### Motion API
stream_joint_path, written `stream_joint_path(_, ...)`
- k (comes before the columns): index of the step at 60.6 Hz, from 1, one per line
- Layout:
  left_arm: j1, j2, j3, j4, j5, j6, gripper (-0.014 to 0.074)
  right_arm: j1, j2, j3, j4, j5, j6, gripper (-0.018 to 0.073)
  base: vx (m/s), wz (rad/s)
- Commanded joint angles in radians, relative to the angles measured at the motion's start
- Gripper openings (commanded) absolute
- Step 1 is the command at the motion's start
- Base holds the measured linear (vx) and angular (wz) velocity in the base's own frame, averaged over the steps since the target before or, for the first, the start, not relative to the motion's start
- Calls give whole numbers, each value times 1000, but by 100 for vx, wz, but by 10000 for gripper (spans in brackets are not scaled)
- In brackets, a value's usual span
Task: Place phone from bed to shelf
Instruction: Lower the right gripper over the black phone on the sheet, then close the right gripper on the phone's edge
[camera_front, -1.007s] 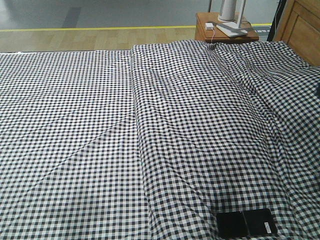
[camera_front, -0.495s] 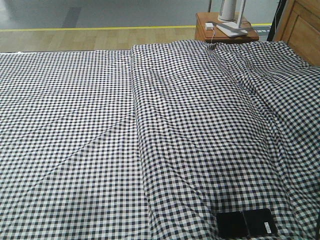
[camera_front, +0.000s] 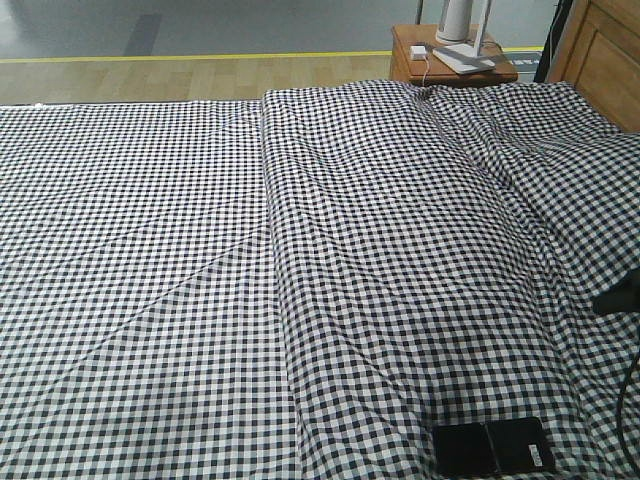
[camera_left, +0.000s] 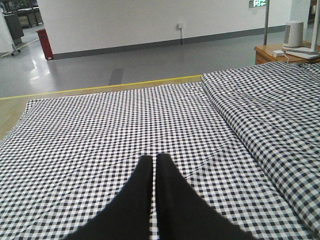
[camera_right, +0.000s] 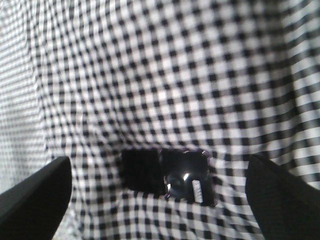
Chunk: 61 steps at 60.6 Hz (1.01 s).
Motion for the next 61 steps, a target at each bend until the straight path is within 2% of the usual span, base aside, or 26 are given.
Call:
stream_joint_path(1,0,-12,-23,-9,-72,-6,1,-4,30,-76,37,100,-19,651,0,0)
stream_joint_path(10,0,-12,-23,-9,-72,-6,1,-3,140,-111,37,164,-57,646,0,0)
stream_joint_path(39,0,-12,-23,-9,-72,-6,1,-3,343,-111,74,210,-190,591,0,0)
stream_joint_path(61,0,-12,-23,-9,-72,-6,1,-2,451,-111,84,209,-221,591,0,0)
